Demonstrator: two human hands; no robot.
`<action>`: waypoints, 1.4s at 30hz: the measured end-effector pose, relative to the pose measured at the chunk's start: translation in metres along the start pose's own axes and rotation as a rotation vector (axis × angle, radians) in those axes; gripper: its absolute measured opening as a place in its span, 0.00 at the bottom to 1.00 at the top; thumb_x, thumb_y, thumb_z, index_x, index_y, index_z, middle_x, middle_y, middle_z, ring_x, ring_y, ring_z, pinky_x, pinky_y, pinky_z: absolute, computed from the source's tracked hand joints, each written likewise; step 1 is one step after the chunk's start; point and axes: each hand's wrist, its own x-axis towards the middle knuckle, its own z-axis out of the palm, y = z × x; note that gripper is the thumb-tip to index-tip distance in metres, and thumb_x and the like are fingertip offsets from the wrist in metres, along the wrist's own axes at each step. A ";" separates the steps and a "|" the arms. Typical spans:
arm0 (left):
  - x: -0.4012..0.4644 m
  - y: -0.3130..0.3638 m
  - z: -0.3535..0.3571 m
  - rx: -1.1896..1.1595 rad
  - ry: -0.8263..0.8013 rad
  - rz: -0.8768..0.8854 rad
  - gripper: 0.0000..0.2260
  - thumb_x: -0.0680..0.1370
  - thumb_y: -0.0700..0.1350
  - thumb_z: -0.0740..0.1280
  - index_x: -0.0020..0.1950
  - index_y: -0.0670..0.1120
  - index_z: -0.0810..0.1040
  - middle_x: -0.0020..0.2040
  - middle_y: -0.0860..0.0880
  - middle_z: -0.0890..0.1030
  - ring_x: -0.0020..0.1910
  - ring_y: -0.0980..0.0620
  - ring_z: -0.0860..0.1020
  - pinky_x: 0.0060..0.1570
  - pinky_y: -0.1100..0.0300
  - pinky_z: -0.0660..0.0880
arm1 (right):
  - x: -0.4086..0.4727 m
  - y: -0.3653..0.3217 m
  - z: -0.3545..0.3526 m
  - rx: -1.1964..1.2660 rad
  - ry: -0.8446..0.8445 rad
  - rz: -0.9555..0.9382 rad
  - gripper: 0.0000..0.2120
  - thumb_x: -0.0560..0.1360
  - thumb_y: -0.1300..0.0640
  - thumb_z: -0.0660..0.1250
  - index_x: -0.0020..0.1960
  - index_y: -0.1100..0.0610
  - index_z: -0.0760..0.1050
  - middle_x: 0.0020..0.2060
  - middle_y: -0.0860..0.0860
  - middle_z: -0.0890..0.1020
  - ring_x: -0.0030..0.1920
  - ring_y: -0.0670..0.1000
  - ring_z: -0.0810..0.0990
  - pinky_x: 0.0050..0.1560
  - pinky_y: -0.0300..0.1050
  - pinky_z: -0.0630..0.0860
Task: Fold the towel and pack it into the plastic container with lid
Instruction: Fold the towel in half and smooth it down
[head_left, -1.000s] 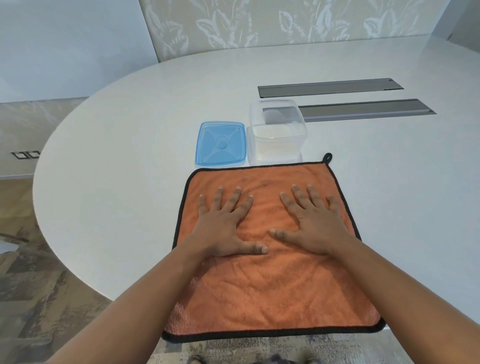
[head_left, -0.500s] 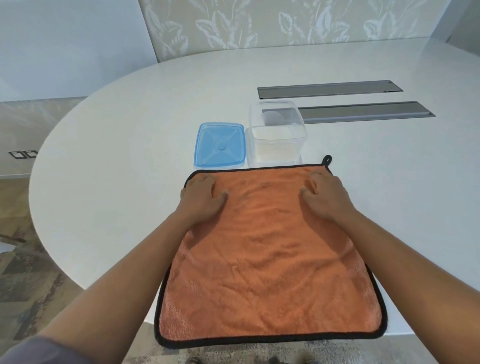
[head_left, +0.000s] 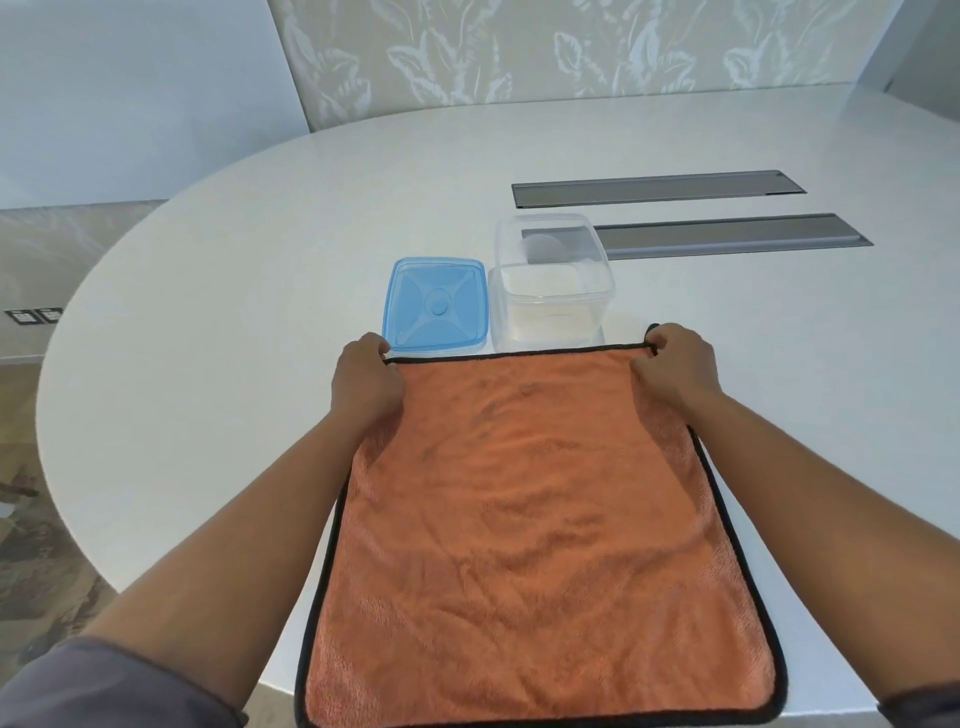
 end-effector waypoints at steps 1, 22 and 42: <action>0.000 0.000 0.000 -0.004 0.005 -0.001 0.13 0.77 0.38 0.65 0.61 0.42 0.76 0.58 0.43 0.81 0.52 0.47 0.75 0.50 0.57 0.68 | 0.000 -0.001 -0.001 0.021 -0.006 0.018 0.12 0.72 0.64 0.66 0.56 0.61 0.79 0.46 0.54 0.80 0.49 0.57 0.77 0.49 0.48 0.73; -0.023 0.020 -0.030 -0.313 -0.075 -0.120 0.11 0.75 0.35 0.56 0.52 0.40 0.76 0.42 0.39 0.84 0.33 0.45 0.86 0.44 0.49 0.83 | -0.020 -0.014 -0.017 0.105 -0.026 0.015 0.05 0.72 0.63 0.63 0.45 0.57 0.76 0.41 0.52 0.81 0.40 0.54 0.79 0.38 0.47 0.73; -0.030 0.028 -0.053 -0.434 0.117 0.073 0.09 0.74 0.35 0.57 0.43 0.46 0.74 0.42 0.50 0.79 0.40 0.51 0.75 0.40 0.56 0.73 | -0.036 -0.043 -0.041 0.647 0.044 -0.043 0.07 0.71 0.61 0.59 0.44 0.50 0.69 0.51 0.51 0.86 0.56 0.53 0.82 0.57 0.53 0.77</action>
